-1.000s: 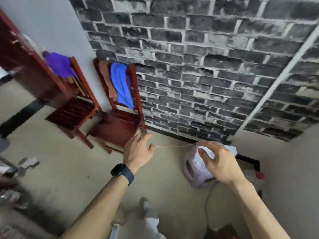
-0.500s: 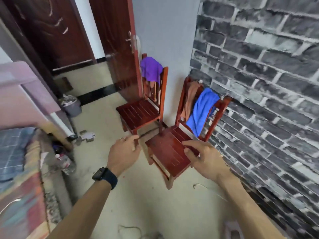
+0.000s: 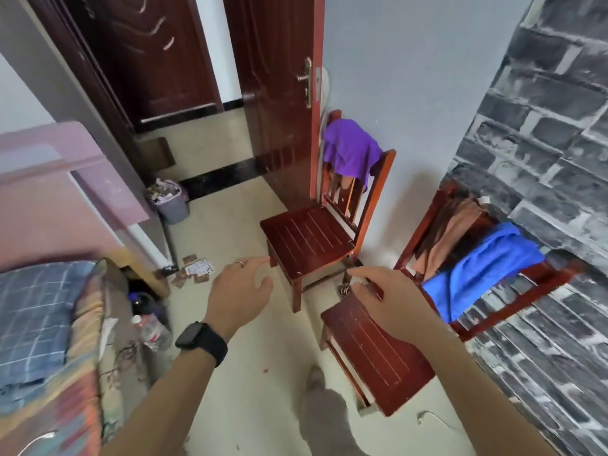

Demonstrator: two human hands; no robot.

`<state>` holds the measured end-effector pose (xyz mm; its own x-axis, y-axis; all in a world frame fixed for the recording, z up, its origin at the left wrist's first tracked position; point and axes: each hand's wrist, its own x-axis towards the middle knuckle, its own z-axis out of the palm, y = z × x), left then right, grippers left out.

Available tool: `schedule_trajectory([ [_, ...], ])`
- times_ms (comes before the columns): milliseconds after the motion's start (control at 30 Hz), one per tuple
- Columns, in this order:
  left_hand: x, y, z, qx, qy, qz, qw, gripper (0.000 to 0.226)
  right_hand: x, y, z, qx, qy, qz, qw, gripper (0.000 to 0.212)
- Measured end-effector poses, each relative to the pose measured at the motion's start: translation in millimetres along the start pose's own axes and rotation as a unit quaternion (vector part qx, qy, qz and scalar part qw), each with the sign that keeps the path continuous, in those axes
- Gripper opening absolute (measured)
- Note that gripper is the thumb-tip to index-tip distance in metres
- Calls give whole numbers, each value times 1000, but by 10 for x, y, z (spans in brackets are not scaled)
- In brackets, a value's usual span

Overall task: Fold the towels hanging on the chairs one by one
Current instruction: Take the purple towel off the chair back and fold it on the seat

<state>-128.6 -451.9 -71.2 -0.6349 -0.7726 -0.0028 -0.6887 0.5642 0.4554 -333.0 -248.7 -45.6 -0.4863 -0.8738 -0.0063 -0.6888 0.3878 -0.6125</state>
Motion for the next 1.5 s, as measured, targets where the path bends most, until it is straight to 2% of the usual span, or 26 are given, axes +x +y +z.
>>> schedule_trajectory([
  [133, 1052, -206, -10, 16, -12, -2, 1000, 44, 1025, 61, 193, 6, -13, 17, 1000, 30],
  [367, 2778, -368, -218, 24, -72, 13, 997, 44, 2606, 21, 330, 36, -18, 98, 994, 34],
  [500, 3655, -422, -265, 20, -92, 56, 994, 45, 3336, 47, 347, 18, -9, 122, 992, 36],
  [667, 4851, -339, -171, -5, -129, 113, 985, 44, 4292, 322, 326, -16, 71, 171, 983, 41],
  [767, 5606, -213, 6, -10, -149, 175, 973, 44, 4846, 615, 308, -50, 141, 223, 963, 49],
  [900, 6386, -16, 184, 43, -167, 290, 941, 46, 5310, 1001, 193, -113, 235, 339, 904, 63],
  [967, 6632, 107, 271, 56, -174, 346, 920, 49, 5398, 1182, 97, -143, 235, 422, 864, 76],
  [1033, 6852, 288, 417, 64, -184, 401, 895, 52, 5419, 1351, 38, -141, 211, 482, 838, 82],
  [1133, 7066, 616, 679, 70, -204, 457, 863, 57, 5381, 1499, 172, -123, 179, 523, 824, 81],
  [1267, 7153, 1133, 1070, 105, -216, 509, 826, 68, 5405, 1531, 366, -135, 206, 548, 800, 88],
  [1367, 7128, 1421, 1401, 155, -212, 549, 794, 71, 5419, 1553, 304, -123, 186, 559, 799, 86],
  [1433, 7112, 1505, 1593, 180, -194, 582, 769, 59, 5391, 1560, 250, -105, 171, 560, 804, 83],
  [1500, 7132, 1555, 1683, 165, -160, 617, 753, 37, 5382, 1541, 195, -84, 161, 561, 808, 82],
])
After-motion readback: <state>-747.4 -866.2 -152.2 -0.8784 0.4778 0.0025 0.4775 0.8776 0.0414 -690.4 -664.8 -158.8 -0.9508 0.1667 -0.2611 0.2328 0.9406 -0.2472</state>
